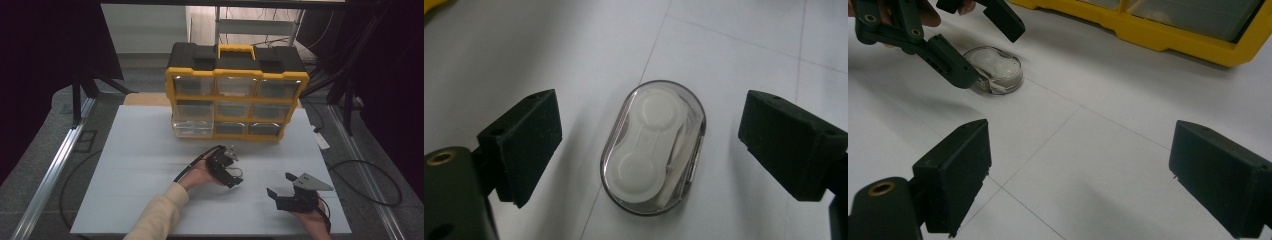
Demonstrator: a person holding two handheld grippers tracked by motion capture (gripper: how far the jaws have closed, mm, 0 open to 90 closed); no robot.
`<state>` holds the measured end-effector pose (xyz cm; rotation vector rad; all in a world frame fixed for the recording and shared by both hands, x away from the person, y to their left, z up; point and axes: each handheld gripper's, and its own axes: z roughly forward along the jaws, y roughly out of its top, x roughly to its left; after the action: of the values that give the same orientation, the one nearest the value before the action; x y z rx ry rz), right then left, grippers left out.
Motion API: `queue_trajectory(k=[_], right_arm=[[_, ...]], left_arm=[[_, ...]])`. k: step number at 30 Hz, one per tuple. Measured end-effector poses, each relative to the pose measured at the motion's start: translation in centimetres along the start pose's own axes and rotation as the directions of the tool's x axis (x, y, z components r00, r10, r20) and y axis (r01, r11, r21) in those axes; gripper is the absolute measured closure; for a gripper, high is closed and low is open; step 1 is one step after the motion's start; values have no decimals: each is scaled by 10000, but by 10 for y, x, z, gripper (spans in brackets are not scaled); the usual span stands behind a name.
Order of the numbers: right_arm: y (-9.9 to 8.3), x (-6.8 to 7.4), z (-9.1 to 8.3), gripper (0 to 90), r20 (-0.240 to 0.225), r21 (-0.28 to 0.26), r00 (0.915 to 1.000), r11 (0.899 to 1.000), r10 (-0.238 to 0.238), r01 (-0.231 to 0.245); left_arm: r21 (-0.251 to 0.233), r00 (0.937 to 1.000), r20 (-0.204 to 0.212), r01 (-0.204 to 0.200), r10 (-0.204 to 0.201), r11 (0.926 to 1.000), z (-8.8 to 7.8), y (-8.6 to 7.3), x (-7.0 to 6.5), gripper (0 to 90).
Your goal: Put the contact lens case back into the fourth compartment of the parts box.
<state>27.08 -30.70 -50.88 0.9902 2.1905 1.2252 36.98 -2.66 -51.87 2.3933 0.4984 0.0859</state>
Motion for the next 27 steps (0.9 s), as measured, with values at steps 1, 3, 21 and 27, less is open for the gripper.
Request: queue_trajectory(k=[1,3,21,27], right_arm=[[0,0,0,104,-1,-1,10000,10000,-2,2],[0,0,0,104,0,4,10000,10000,0,0],[0,0,0,105,23,55,10000,10000,2,-3],[0,0,0,105,36,19,10000,10000,18,-18]], left_arm=[[23,10000,5,4,-4,10000,0,0,0,108],[57,10000,34,50,-51,10000,2,-1,2,108],[349,9997,-88,-214,217,9992,10,-2,0,153],[325,9990,-292,-322,331,9990,8,-2,0,269]])
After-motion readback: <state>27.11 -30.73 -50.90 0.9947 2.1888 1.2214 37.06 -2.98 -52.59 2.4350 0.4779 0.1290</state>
